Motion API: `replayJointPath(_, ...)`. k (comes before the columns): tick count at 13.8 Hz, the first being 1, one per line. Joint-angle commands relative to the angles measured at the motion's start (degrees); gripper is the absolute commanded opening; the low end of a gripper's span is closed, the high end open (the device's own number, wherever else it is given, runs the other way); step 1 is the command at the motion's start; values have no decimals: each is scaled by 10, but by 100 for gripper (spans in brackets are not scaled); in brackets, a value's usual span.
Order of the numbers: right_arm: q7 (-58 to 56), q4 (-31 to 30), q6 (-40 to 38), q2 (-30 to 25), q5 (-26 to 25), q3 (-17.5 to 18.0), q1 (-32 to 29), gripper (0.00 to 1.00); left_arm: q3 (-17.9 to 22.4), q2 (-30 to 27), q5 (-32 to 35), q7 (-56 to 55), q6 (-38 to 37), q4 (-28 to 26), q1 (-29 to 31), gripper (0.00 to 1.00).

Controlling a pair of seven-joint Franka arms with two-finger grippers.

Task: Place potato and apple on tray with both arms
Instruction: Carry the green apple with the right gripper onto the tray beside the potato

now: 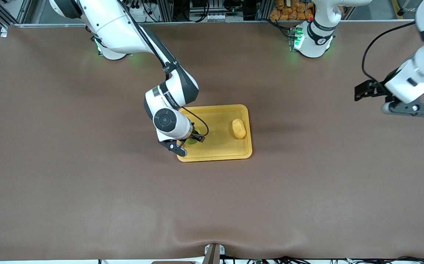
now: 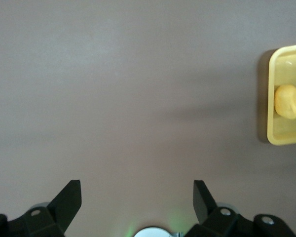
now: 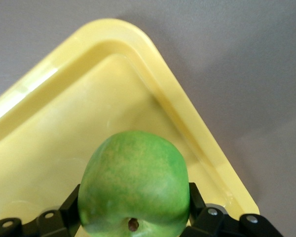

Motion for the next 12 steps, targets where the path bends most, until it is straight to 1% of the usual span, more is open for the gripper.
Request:
replayJointPath(1, 2, 8, -1, 11, 14, -7, 8, 2, -29, 3, -2, 5, -42, 39, 10, 100)
replayJointPath(2, 3, 6, -1, 12, 15, -7, 8, 12, -39, 3, 3, 2, -43, 51, 12, 100)
replayJointPath(3, 3, 6, -1, 12, 15, -7, 7, 54, -38, 4, 4, 4, -43, 68, 13, 100)
replayJointPath(4, 5, 6, -2, 12, 15, -7, 8, 100, -35, 4, 4, 5, -53, 81, 12, 100)
replayJointPath(7, -1, 13, -6, 10, 14, -8, 7, 100, -35, -6, 0, 9, -73, 81, 20, 100)
replayJointPath(9, -2, 24, -9, 8, 14, -8, 3, 100, -36, -4, -2, 2, -65, 80, 27, 100)
replayJointPath(10, -2, 33, -21, 5, 14, -8, 0, 100, -37, -2, 1, -2, -45, 78, 27, 100)
replayJointPath(12, -2, 80, -85, 6, 13, -8, -10, 100, -38, 3, 0, -5, -12, 81, 27, 100)
